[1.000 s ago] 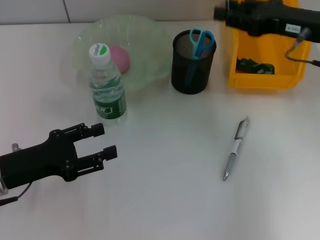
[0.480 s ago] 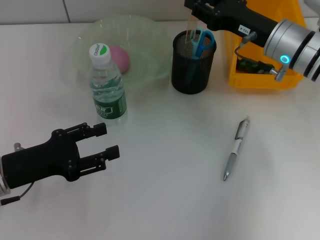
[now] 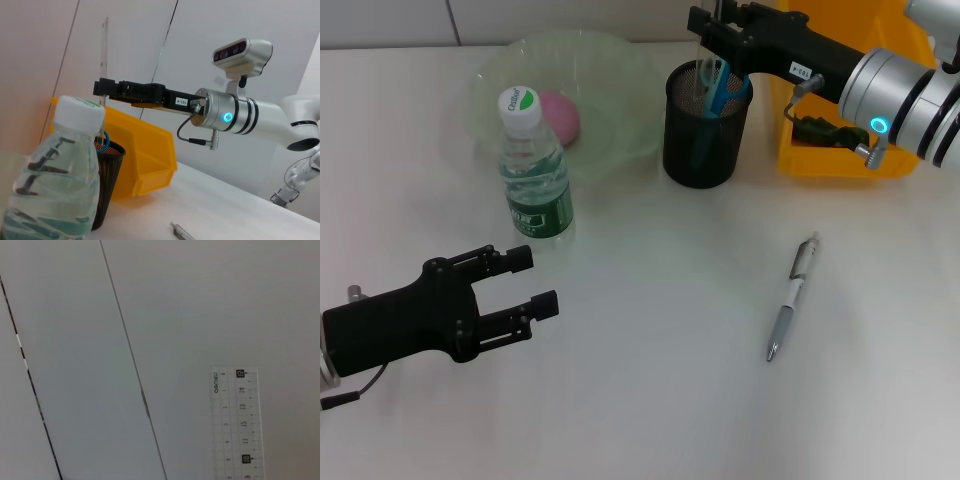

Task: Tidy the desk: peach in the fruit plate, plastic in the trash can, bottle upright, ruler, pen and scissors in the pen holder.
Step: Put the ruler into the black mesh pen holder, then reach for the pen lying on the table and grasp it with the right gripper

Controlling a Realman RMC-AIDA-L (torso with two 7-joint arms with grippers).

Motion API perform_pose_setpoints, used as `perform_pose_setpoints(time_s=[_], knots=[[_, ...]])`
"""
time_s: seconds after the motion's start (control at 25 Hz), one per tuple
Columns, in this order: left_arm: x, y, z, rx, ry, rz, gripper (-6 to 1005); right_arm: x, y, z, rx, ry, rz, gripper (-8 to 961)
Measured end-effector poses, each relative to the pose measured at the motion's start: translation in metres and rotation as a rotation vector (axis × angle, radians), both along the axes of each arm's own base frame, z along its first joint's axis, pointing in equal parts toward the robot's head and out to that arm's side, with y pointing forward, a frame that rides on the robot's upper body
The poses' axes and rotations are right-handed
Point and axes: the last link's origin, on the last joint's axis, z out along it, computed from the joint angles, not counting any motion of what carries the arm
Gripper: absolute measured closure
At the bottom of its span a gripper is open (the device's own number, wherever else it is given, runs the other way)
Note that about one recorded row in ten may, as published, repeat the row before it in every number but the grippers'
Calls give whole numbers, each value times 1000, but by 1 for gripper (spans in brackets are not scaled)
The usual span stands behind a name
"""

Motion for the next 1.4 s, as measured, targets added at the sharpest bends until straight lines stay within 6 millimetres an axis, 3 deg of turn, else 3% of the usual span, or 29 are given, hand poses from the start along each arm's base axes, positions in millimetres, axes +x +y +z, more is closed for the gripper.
perform_pose_setpoints(time_s=[0.64,0.84,0.96,1.0,1.04,1.08,1.12,1.16,1.2,1.24,1.36,1.4], knots=[[-1,-2,0,0,-4,3,282,2,-5,1,-17,40,0,398],[2,-2,1,-9,-21,0,282,5,-24,31,-27,163,78,397],[4,-1,4,-21,-29,1,282,14,-48,61,-47,190,166,397],[10,6,8,-54,-22,2,282,25,-71,79,-86,171,225,397],[12,7,9,-66,-20,1,282,25,-71,79,-86,171,225,397],[15,8,9,-87,-17,3,282,40,-94,94,-143,128,274,397],[22,13,11,-117,-5,-5,282,40,-94,94,-143,128,274,397],[27,16,12,-141,5,-9,282,49,-106,100,-181,101,291,397],[45,25,14,-197,34,-29,282,71,-131,110,-263,40,295,397],[45,25,14,-197,34,-29,282,71,-131,110,-263,40,295,397],[73,36,15,-251,74,-71,283,105,-165,121,-345,-34,228,398],[101,46,13,-308,106,-108,284,126,-184,127,-345,-64,163,398]])
